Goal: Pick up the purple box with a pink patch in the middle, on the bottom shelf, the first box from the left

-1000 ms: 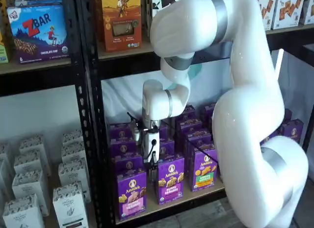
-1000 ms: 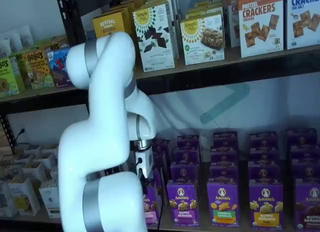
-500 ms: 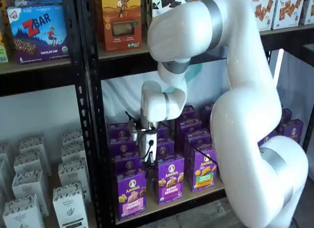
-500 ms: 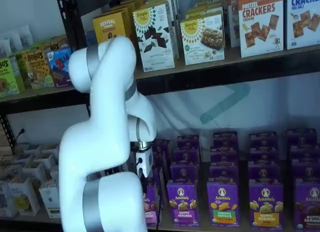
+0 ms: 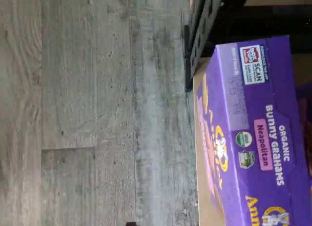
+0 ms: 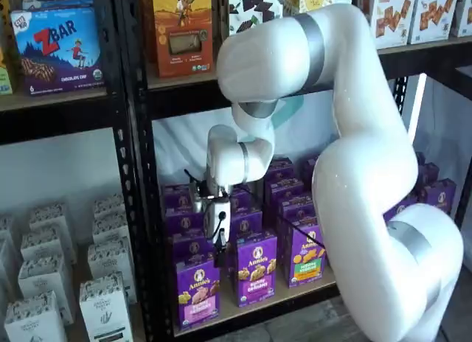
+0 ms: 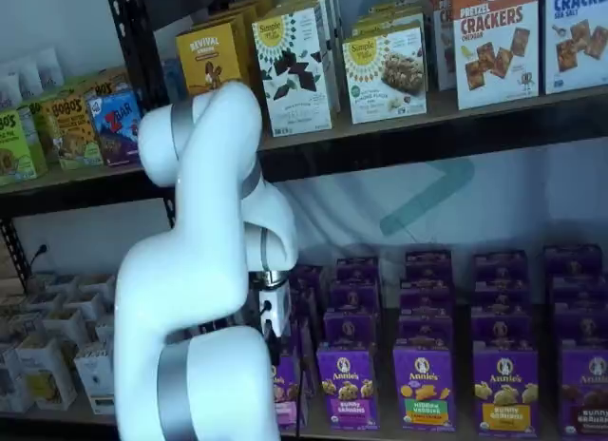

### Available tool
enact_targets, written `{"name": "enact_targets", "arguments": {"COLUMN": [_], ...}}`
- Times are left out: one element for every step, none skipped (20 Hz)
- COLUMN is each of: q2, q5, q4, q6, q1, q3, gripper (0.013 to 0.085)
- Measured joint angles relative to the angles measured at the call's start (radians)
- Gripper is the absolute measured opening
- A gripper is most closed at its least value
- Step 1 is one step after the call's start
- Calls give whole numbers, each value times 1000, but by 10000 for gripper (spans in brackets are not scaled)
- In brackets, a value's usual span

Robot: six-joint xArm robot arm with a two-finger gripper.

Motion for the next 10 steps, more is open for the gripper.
{"name": "enact_targets", "arguments": {"q2": [9, 18, 26, 34, 43, 50, 58, 67, 76, 84], "q5": [2, 4, 6, 8, 9, 10, 12, 15, 18, 22], "q4": [-3, -6, -8, -10, -11, -12, -12, -12, -13, -16], "q6": [3, 7, 9, 11, 14, 15, 16, 17, 19, 23], "q1": [1, 1, 2, 2, 3, 3, 4, 5, 6, 7], "q3": [-10, -20, -30, -39, -49, -58, -68, -78, -90, -101], "gripper": [850, 850, 850, 850, 850, 850, 850, 850, 850, 850]}}
